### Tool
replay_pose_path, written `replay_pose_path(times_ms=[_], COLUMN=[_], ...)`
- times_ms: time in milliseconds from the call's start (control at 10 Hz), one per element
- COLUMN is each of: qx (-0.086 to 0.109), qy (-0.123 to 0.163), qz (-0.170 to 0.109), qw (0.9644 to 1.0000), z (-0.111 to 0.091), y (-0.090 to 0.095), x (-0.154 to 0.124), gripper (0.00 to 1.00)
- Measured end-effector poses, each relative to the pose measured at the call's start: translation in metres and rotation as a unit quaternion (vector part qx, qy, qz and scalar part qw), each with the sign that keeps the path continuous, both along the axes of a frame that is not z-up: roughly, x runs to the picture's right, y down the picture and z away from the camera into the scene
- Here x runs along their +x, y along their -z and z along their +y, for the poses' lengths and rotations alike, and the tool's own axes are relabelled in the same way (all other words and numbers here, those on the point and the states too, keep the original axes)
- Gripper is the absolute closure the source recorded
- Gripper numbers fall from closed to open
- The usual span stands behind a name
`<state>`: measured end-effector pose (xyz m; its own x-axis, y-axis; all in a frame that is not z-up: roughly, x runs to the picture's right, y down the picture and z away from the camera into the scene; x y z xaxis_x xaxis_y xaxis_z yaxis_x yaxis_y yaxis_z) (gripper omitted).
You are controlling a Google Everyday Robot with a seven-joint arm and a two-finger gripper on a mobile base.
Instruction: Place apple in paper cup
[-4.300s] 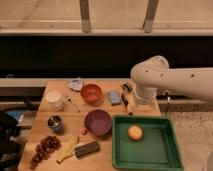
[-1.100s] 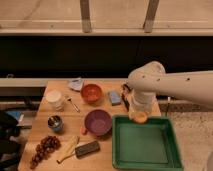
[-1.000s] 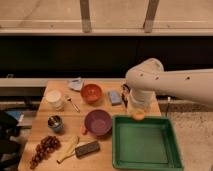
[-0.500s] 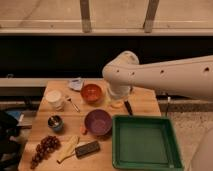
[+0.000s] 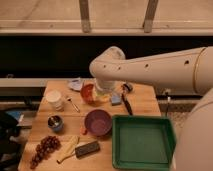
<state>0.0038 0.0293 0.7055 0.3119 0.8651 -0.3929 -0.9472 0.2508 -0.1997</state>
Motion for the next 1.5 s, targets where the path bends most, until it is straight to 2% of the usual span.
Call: replay_pose_path(times_ms=[400,700,1100,1300,1500], qx=[-0.001,0.014,0.024,0.029,0.034], qy=[0.000,0.003,0.037,0.061,0.085], qz=[0.000,-0.021,-0.086,-0.126,-0.154], qw=[1.0000,0.9997,0.9953,0.9897,0.9839], z=[0.000,-0.006,-0.027,-0.035,-0.041], y=[-0.001,-0.008,-0.023,-0.028,-0.030], x=[0.000,-0.014,-0.103,-0.159,-0.195], gripper=[1.00,1.00,1.00,1.00,1.00])
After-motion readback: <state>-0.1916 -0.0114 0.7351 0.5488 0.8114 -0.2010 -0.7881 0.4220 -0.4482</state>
